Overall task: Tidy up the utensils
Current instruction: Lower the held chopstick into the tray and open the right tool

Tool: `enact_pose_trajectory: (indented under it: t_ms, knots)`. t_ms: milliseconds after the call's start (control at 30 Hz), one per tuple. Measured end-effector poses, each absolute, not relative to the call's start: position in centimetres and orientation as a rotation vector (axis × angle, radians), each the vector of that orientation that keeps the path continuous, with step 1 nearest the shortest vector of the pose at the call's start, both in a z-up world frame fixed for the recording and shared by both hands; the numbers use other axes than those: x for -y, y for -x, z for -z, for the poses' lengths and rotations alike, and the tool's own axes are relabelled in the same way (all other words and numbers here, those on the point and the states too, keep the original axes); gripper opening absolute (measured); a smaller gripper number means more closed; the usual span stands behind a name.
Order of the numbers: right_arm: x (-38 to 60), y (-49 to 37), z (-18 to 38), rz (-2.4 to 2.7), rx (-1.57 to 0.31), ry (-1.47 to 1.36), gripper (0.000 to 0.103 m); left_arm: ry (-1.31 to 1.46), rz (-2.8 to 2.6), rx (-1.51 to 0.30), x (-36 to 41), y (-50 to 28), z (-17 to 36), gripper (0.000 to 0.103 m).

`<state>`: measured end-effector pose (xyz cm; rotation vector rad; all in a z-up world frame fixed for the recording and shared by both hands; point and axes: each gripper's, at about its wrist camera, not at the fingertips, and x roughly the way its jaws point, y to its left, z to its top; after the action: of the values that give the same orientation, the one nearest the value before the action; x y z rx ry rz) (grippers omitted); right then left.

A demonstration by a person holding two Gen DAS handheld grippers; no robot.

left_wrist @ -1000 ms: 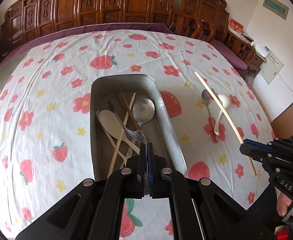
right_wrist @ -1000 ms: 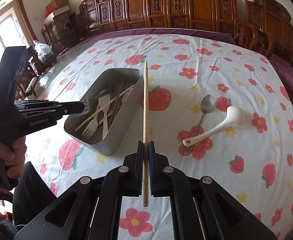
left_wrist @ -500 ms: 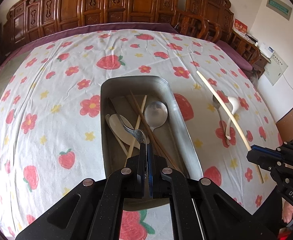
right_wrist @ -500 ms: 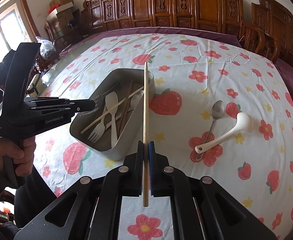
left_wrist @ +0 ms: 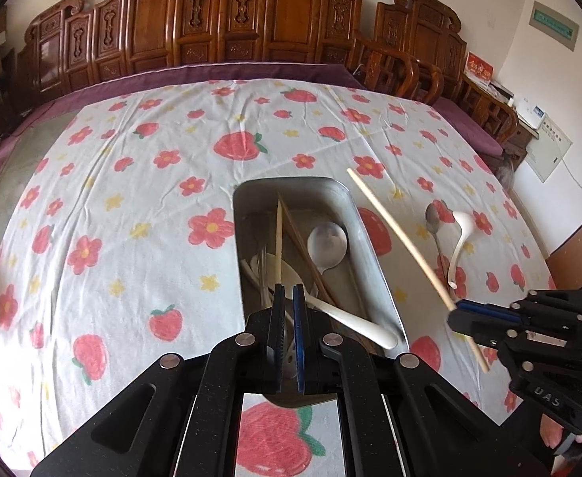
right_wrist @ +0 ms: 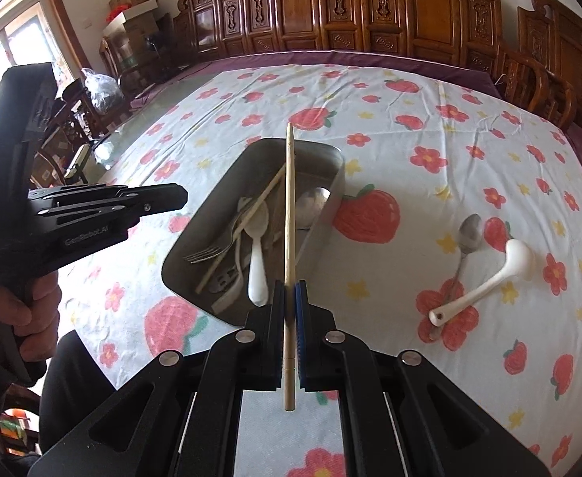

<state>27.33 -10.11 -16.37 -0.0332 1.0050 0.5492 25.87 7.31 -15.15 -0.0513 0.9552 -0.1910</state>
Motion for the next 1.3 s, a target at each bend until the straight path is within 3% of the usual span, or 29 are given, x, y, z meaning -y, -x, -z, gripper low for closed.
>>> enact_pose_trajectory:
  t_ms: [567, 967, 1300]
  knots:
    - [5.3, -32.6, 19.2, -0.563, -1.077, -0.176, 0.006, 0.068, 0.128, -0.936, -11.5, -24.3, 14.4, 0.003]
    - [4.9, -32.0, 19.2, -0.57, -1.063, -0.149, 0.01, 0.065, 0.129, -0.928, -11.8, -24.0, 14.4, 0.004]
    - [10.2, -29.7, 16.8, -0.517, -0.979, -0.067, 0.01, 0.031, 0.156, -0.906, -9.4, -24.0, 13.2, 0.016]
